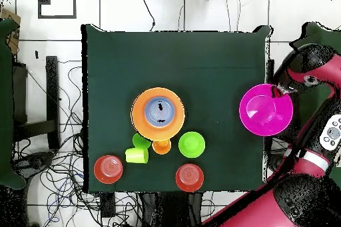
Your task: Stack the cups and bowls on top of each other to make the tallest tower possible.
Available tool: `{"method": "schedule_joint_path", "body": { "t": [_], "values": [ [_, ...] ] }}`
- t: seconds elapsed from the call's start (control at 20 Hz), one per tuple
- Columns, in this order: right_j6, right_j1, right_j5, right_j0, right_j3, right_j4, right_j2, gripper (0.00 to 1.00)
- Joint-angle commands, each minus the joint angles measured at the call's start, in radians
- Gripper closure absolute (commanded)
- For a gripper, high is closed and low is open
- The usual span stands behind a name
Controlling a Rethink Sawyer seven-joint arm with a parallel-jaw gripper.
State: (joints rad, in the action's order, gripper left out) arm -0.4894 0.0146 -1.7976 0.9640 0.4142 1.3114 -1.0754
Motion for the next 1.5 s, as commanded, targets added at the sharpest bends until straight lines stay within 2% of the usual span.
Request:
{"method": "schedule_joint_path", "body": {
  "t": [0.05, 0.55, 0.7, 0.8, 0.95, 1.1, 1.5],
  "values": [
    [-0.409, 0.050, 0.190, 0.038, 0.138, -0.189, 0.126, 1.00],
    [-0.401, 0.059, 0.220, 0.032, 0.126, -0.302, 0.205, 1.00],
    [-0.331, 0.067, 0.217, 0.026, 0.113, -0.308, 0.219, 1.00],
    [-0.332, 0.090, 0.189, 0.027, 0.123, -0.332, 0.237, 1.00],
    [-0.360, 0.125, 0.159, 0.007, 0.139, -0.363, 0.263, 1.00],
    [-0.423, 0.171, 0.146, 0.006, 0.204, -0.429, 0.299, 1.00],
    [-0.520, 0.230, 0.123, -0.029, 0.266, -0.550, 0.370, 1.00]
  ]
}}
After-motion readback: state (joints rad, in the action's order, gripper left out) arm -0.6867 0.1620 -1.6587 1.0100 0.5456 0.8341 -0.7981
